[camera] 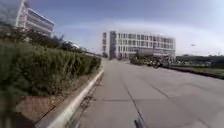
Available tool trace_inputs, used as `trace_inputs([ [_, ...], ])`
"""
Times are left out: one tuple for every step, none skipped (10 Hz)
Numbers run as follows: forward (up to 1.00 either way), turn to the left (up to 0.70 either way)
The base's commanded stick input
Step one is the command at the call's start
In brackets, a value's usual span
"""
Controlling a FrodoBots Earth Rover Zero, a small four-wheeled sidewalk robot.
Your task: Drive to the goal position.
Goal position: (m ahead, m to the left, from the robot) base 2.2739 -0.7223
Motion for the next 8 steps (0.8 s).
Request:
trace_inputs([
  [0.7,0.0],
  [0.7,0.0],
  [0.7,0.0],
  [0.7,0.0],
  [0.7,0.0],
  [0.7,0.0],
  [0.7,0.0],
  [0.7,-0.01],
])
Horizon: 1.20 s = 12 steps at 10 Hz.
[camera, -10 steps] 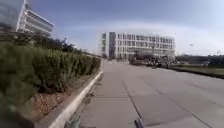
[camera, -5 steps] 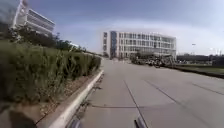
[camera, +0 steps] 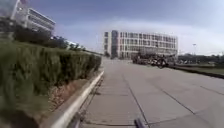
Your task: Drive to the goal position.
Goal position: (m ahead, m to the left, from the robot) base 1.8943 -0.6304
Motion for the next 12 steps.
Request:
trace_inputs([
  [0.7,-0.26],
  [0.7,-0.35],
  [0.7,-0.35],
  [0.7,-0.33],
  [0.7,0.0],
  [0.7,0.0],
  [0.7,0.0],
  [0.7,0.0],
  [0.7,0.0],
  [0.7,0.0],
  [0.7,0.0],
  [0.7,0.0],
])
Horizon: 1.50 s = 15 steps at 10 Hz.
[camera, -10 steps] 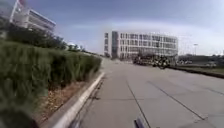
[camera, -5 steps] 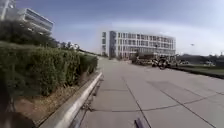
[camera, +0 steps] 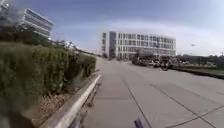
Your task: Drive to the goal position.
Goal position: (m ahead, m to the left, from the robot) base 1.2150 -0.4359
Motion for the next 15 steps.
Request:
trace_inputs([
  [0.7,0.0],
  [0.7,0.0],
  [0.7,-0.18],
  [0.7,-0.35],
  [0.7,-0.35],
  [0.7,-0.35],
  [0.7,-0.35],
  [0.7,-0.21],
  [0.7,0.0],
  [0.7,0.0],
  [0.7,0.0],
  [0.7,0.0],
  [0.7,0.0],
  [0.7,0.0],
  [0.7,0.0],
])
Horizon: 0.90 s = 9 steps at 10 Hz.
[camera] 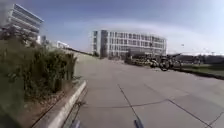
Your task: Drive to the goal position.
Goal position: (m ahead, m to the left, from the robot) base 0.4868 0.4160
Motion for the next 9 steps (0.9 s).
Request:
trace_inputs([
  [0.7,0.0],
  [0.7,0.0],
  [0.7,0.0],
  [0.7,0.0],
  [0.7,0.0],
  [0.7,0.0],
  [0.7,0.0],
  [0.7,0.06],
  [0.7,0.0],
])
